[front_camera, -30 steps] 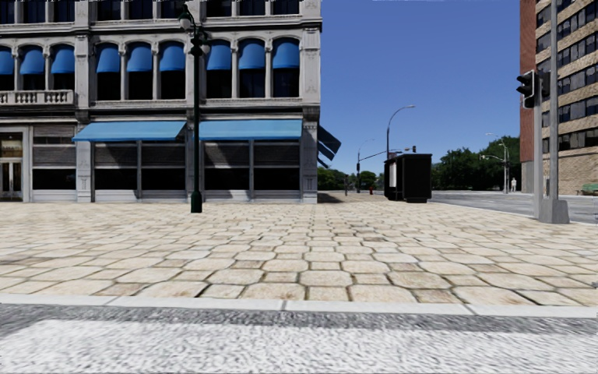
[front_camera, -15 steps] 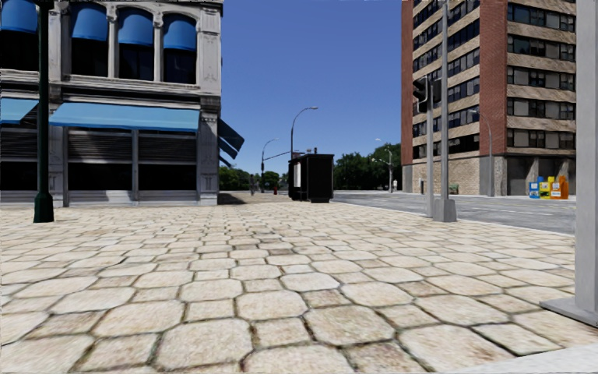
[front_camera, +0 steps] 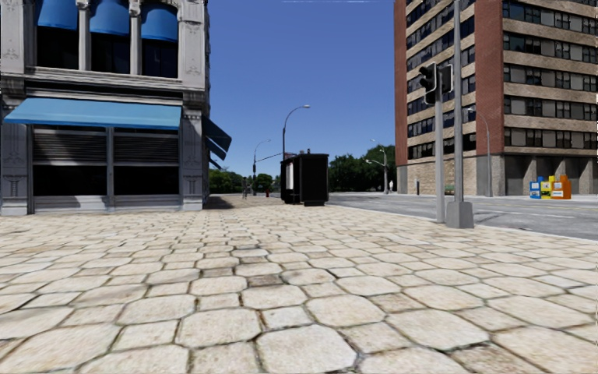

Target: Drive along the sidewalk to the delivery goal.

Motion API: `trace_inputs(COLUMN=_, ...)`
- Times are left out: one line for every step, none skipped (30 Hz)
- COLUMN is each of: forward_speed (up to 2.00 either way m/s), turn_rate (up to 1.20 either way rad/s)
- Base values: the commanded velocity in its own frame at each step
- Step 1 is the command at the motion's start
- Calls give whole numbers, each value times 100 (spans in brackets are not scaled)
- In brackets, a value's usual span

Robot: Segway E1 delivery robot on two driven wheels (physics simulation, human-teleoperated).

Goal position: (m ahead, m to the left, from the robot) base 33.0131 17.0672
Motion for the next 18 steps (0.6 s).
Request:
trace_inputs(forward_speed=200, turn_rate=0)
trace_inputs(forward_speed=200, turn_rate=0)
trace_inputs(forward_speed=200, turn_rate=0)
trace_inputs(forward_speed=200, turn_rate=0)
trace_inputs(forward_speed=200, turn_rate=0)
trace_inputs(forward_speed=200, turn_rate=0)
trace_inputs(forward_speed=200, turn_rate=0)
trace_inputs(forward_speed=200, turn_rate=0)
trace_inputs(forward_speed=200, turn_rate=0)
trace_inputs(forward_speed=200, turn_rate=0)
trace_inputs(forward_speed=200, turn_rate=0)
trace_inputs(forward_speed=200, turn_rate=0)
trace_inputs(forward_speed=200, turn_rate=0)
trace_inputs(forward_speed=200, turn_rate=0)
trace_inputs(forward_speed=200, turn_rate=0)
trace_inputs(forward_speed=200, turn_rate=0)
trace_inputs(forward_speed=200, turn_rate=0)
trace_inputs(forward_speed=200, turn_rate=0)
